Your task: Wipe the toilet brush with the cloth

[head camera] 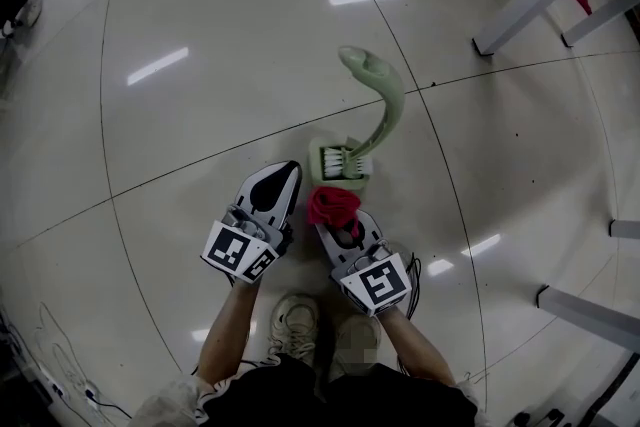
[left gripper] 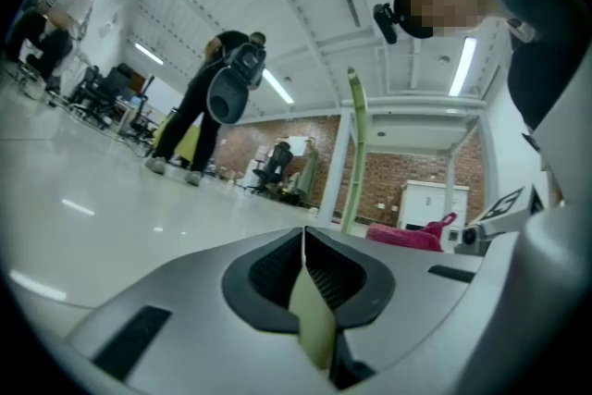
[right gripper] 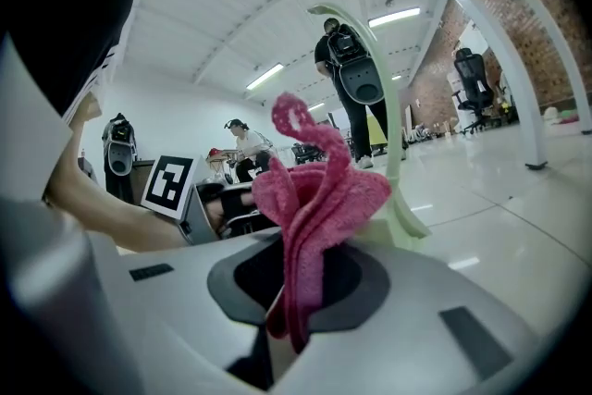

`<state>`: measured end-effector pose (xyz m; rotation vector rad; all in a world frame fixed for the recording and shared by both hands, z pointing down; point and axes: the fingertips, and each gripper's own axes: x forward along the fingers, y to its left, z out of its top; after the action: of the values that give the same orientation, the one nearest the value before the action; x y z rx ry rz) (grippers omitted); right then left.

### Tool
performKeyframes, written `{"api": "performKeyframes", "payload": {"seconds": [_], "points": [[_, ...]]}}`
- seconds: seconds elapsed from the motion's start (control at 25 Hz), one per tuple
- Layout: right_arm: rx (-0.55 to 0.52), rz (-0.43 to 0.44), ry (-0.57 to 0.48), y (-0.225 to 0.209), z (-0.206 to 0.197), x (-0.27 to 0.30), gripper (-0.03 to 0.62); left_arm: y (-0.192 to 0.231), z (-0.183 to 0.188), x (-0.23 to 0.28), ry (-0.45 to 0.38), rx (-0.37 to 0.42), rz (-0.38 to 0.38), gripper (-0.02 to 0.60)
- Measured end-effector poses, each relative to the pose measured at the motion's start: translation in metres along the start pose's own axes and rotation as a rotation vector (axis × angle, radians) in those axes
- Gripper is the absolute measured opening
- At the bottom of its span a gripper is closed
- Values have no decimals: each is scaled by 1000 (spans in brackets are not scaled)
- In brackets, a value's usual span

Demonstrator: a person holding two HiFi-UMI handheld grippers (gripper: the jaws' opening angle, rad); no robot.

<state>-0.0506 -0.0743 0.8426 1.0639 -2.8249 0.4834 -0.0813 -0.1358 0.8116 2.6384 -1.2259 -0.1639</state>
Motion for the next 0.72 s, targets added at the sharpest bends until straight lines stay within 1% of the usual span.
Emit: {"api": "performKeyframes", "payload": {"seconds": [0.04,0.08,0.16,0.2,0.24,0.32,0.36,0.44,0.52,0.6,0.72], "points": [[9,-8,-7,-3,0,-4,31,-6,0,-1,15,20,-64,10],[13,-17,-9,-7,-1,-9,31,-12,-2,-3,42,41,-134,63],[7,-35,0,-15,0,-16,32,-20,-8,-6,114,87,-249,267],[6,-45,5,-19,0,-18,31,-21,-11,-6,148,120,-289,348],[9,-56,11,-23,-1,-20,31,-21,-16,-3,180,161,-322,389],[15,-76,22,-30,-5,-23,32,-21,-24,5,231,236,-388,427],[15,-82,25,-32,-6,-24,31,-24,-25,10,246,256,-426,441],[15,-83,24,-35,-6,-23,31,-33,-24,19,266,274,-498,462],[10,-78,13,-35,-4,-23,32,-38,-25,25,279,288,-541,466],[18,-79,13,-36,-4,-24,32,-39,-26,32,268,272,-544,466],[41,-97,32,-41,-10,-27,32,-37,-32,40,245,213,-547,466]]}}
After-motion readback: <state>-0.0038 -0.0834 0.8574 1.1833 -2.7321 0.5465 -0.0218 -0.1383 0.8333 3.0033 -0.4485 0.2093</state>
